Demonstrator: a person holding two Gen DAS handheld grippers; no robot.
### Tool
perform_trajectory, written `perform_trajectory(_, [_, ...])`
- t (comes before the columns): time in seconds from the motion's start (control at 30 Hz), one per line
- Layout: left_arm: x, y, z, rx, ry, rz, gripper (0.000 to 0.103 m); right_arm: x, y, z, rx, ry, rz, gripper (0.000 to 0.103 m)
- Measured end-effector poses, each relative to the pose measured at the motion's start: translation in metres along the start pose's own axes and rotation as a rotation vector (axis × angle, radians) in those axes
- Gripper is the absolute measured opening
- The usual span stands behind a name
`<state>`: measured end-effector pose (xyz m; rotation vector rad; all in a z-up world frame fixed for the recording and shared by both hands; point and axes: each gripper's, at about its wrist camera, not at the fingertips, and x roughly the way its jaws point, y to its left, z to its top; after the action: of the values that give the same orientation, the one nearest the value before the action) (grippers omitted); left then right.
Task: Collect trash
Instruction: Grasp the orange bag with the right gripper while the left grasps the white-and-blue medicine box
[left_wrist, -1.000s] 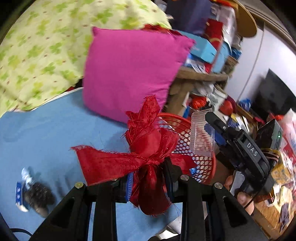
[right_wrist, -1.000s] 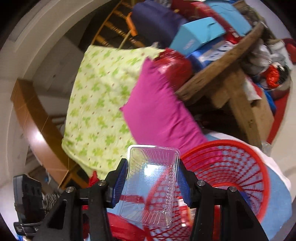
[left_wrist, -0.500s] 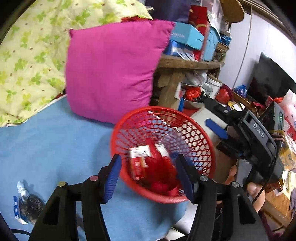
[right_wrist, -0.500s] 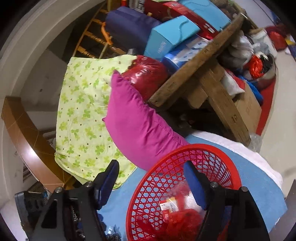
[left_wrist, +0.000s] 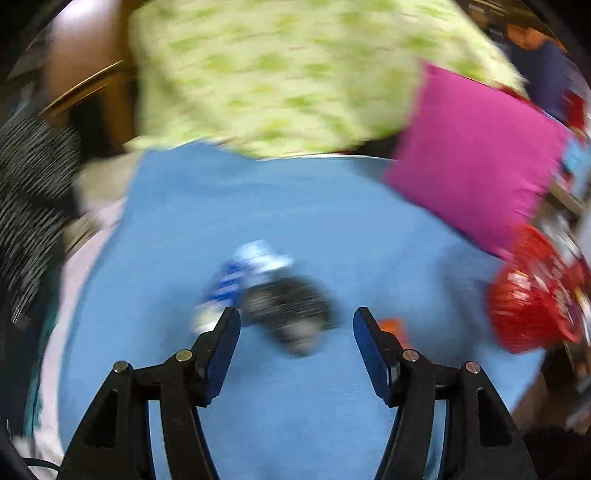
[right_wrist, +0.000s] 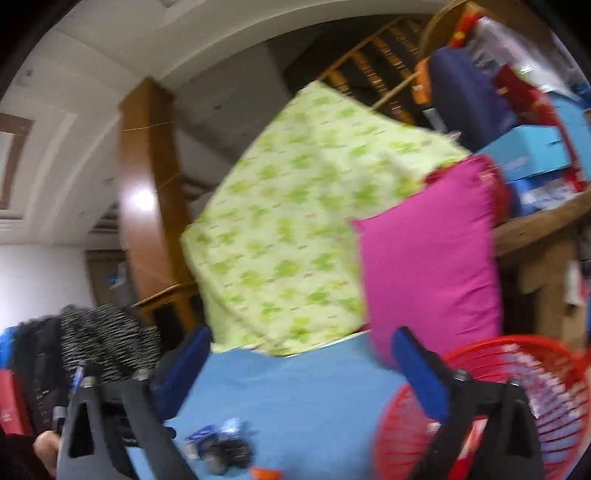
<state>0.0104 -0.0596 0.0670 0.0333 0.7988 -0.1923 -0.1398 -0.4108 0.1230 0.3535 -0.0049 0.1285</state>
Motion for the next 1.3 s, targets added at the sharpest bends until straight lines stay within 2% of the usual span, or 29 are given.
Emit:
perform_trajectory(0.07, [0.000,0.032,-0.010,-0.052,-0.007,0.054,0.065,0.016,0.016,-0.011,0.007,0.060,0.056,0.102])
perform_trajectory(0.17, [0.004,0.061,-0.026,-0.098,-0.003,0.108,0.065,0.044,0.032,-0.029,0.020,0.212,0.090,0.102])
perform_trajectory(0.23, [0.015,0.071,-0.035,-0.123,0.018,0.103,0.065,0.064,0.040,-0.043,0.017,0.313,0.083,0.102])
perform_trajectory(0.4, [0.043,0.072,-0.045,-0.146,0.056,0.093,0.065,0.121,0.045,-0.093,0.084,0.648,0.107,0.101])
perform_trajectory(0.5, [0.054,0.068,-0.048,-0.156,0.054,0.079,0.065,0.143,0.040,-0.121,0.138,0.762,0.090,0.098])
perform_trajectory(0.57, [0.063,0.068,-0.044,-0.158,0.037,0.071,0.065,0.154,0.039,-0.135,0.154,0.825,0.088,0.076])
perform_trajectory(0.6, [0.068,0.067,-0.042,-0.156,0.031,0.070,0.065,0.161,0.037,-0.143,0.162,0.865,0.087,0.050])
perform_trajectory(0.63, [0.072,0.066,-0.041,-0.152,0.026,0.069,0.065,0.167,0.035,-0.153,0.175,0.911,0.083,0.038])
perform_trajectory(0.7, [0.081,0.064,-0.041,-0.130,0.011,0.062,0.065,0.177,0.029,-0.173,0.193,0.979,0.039,0.038])
perform_trajectory(0.9, [0.100,0.061,-0.036,-0.081,0.017,0.045,0.065,0.188,0.028,-0.191,0.147,1.025,-0.022,0.038])
perform_trajectory(1.13, [0.117,0.067,-0.023,-0.104,0.038,0.010,0.065,0.204,0.027,-0.208,0.110,1.096,-0.087,0.038])
perform_trajectory(1.3, [0.130,0.062,-0.013,-0.057,0.033,0.039,0.069,0.208,0.029,-0.213,0.100,1.092,-0.098,0.039])
